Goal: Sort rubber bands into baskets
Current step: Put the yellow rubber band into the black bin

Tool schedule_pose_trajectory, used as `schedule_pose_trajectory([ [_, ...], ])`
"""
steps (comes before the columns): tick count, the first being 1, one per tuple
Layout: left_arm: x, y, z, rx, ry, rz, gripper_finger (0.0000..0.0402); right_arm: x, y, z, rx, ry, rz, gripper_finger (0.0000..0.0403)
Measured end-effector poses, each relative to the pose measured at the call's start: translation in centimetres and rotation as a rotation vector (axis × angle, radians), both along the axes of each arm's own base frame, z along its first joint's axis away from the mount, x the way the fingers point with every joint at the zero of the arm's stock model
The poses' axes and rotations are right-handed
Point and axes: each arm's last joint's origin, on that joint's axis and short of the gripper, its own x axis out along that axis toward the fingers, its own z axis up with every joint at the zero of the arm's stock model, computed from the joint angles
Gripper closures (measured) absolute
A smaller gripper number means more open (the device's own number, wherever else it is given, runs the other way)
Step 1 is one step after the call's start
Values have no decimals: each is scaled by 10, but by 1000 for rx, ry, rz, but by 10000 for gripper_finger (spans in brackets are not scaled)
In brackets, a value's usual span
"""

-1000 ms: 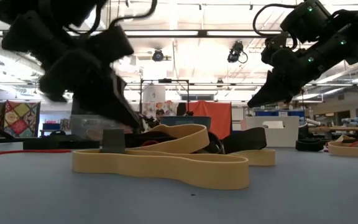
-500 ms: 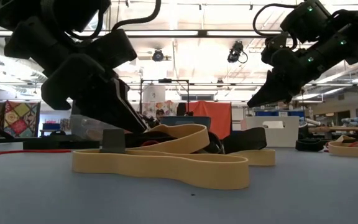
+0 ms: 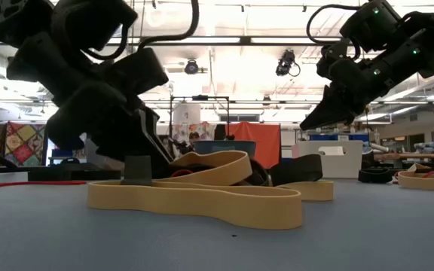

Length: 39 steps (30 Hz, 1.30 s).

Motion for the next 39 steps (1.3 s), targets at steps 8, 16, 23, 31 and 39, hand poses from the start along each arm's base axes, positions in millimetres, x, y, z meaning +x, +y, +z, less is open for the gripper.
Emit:
schedule_pose_trajectory([
  [8,1,1,0,16,-15,29,324,0,0,0,0,-2,0,390],
  [16,1,0,1,-8,-15,13,394,0,0,0,0,-2,0,390],
  [23,3,11,31,5,-41,157,397,0,0,0,0,-1,0,390],
  [31,-12,61,80,-35,-53,398,397,0,1,0,4,2,12,390],
  [39,-41,115,110,35,-64,630,397,0,4,0,-3,4,23,390],
])
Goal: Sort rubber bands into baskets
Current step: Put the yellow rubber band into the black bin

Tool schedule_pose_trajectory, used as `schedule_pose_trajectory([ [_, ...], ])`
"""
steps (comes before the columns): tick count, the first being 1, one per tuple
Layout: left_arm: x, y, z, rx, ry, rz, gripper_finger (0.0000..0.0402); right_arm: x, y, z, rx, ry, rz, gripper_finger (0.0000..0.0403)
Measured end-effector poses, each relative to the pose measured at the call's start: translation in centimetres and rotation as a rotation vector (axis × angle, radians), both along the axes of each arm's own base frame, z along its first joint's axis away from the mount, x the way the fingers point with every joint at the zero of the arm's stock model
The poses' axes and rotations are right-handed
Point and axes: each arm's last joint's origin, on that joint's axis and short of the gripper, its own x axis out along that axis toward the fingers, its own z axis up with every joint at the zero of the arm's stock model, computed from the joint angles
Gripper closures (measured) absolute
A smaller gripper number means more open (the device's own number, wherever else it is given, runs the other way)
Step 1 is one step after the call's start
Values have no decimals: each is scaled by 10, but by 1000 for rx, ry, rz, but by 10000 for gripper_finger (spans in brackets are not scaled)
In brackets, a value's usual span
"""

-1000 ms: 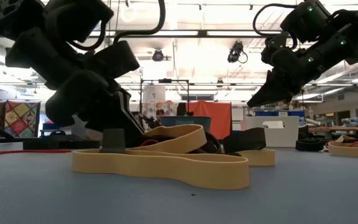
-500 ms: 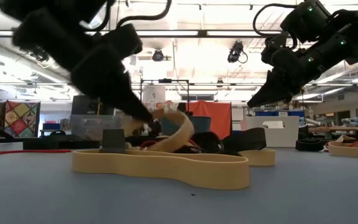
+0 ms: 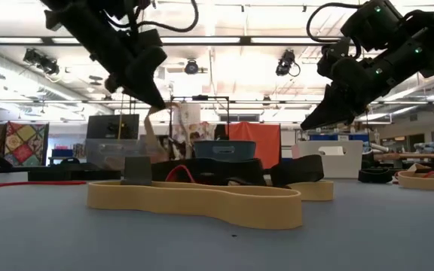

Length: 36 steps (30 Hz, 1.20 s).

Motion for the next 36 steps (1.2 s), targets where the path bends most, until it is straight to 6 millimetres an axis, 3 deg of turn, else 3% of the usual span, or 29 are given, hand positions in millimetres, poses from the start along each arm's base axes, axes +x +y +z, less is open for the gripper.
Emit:
schedule_pose_trajectory([
  [6,-17,38,14,34,-24,151,397,0,0,0,-2,1,0,390],
  [16,-40,92,15,31,-36,404,397,0,-1,0,-52,12,-22,386],
  [23,-54,113,14,13,-45,529,396,-2,-2,-2,-68,42,-44,374],
  [31,-72,129,9,-36,-33,668,395,-4,-7,-1,-151,48,-184,369],
  [36,-76,135,10,-30,-39,698,395,0,-7,4,-207,5,-155,371],
])
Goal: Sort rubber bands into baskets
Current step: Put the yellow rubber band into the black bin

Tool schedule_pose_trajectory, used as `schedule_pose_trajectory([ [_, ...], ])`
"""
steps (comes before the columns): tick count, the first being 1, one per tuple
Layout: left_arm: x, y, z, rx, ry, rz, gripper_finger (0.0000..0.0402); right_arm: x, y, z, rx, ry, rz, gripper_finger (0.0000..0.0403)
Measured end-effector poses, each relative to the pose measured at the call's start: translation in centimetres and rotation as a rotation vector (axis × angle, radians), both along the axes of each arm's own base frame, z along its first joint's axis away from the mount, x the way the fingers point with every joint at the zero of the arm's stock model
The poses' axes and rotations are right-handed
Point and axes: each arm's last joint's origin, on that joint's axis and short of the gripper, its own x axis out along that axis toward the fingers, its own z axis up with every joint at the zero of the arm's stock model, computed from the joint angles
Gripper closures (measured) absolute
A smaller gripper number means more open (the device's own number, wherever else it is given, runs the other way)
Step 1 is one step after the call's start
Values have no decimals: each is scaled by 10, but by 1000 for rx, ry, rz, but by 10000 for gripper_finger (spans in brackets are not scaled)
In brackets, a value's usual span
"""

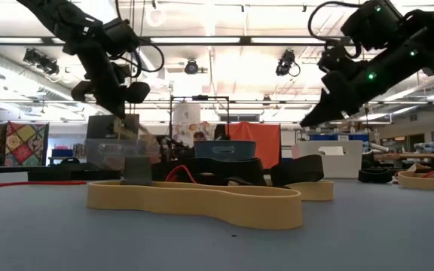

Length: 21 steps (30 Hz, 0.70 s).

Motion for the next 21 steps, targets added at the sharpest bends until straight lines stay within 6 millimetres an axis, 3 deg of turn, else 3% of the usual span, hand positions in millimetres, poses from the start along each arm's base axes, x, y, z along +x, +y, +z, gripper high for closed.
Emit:
schedule_pose_trajectory([
  [5,5,6,8,107,95,-114,360,2,0,4,-24,-30,19,369],
  [11,8,8,13,152,49,-117,309,1,-7,4,-37,-30,-40,371],
  [21,6,5,8,86,77,-156,303,0,-16,5,34,-95,-126,358],
])
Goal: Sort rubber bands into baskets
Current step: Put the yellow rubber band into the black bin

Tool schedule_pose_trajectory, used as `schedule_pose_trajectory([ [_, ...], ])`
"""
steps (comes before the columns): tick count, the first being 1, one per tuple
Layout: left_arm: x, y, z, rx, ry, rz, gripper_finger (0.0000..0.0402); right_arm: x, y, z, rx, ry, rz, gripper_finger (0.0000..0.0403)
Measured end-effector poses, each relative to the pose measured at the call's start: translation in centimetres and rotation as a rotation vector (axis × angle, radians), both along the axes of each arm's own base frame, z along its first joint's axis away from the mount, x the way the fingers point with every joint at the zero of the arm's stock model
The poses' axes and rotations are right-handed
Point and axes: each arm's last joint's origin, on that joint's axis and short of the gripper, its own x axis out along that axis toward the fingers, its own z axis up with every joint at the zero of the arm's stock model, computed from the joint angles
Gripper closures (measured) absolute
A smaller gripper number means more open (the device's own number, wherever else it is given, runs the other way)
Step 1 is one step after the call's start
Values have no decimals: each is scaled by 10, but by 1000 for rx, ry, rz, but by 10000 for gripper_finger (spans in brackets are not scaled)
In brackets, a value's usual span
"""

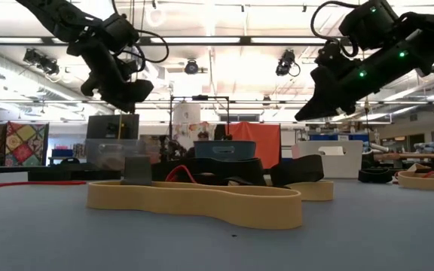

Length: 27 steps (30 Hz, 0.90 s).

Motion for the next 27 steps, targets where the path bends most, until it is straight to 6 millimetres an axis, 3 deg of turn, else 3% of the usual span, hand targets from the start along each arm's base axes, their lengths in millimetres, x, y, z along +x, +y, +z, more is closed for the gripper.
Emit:
schedule_pose_trajectory([
  [7,3,-2,-1,-53,-28,-117,303,0,-11,4,61,-80,6,340],
  [15,12,-17,-13,-140,-28,-305,332,2,-19,8,115,-121,197,346],
  [20,28,-52,-31,-174,24,-524,363,5,-9,9,119,-124,278,374],
  [23,39,-81,-39,-190,34,-669,372,7,1,9,101,-117,341,393],
  [27,50,-124,-43,-208,9,-839,374,8,5,9,138,-140,291,390],
])
